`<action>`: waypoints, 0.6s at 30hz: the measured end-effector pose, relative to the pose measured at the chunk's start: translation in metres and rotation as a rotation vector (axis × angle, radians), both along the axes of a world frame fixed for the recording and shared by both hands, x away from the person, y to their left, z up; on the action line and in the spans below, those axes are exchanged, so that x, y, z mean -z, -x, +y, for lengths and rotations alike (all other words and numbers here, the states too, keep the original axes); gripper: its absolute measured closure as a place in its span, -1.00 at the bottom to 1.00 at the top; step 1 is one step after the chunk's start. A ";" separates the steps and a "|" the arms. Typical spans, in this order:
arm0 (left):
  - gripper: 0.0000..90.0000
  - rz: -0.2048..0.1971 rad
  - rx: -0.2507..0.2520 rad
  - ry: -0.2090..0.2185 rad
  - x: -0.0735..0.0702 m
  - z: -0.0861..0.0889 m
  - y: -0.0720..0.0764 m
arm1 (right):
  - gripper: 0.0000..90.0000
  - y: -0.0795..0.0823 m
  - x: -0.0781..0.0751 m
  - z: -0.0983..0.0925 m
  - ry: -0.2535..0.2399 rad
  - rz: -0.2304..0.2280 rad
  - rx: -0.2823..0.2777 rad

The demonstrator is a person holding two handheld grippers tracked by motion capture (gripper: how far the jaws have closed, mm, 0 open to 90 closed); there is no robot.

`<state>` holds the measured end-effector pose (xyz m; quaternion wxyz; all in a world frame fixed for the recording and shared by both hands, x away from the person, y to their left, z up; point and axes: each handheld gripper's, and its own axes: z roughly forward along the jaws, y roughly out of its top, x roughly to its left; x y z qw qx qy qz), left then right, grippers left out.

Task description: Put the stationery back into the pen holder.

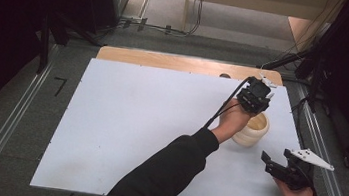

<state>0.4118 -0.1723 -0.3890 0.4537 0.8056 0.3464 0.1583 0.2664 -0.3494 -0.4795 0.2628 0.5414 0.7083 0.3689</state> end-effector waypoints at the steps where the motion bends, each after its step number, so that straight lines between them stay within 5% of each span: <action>1: 0.81 -0.001 0.001 -0.002 -0.001 0.000 -0.001 | -0.64 0.000 0.000 0.000 0.000 0.000 -0.002; 18: 0.81 0.000 -0.008 0.018 -0.003 -0.011 -0.013 | -0.64 -0.001 0.001 0.003 0.007 0.005 -0.013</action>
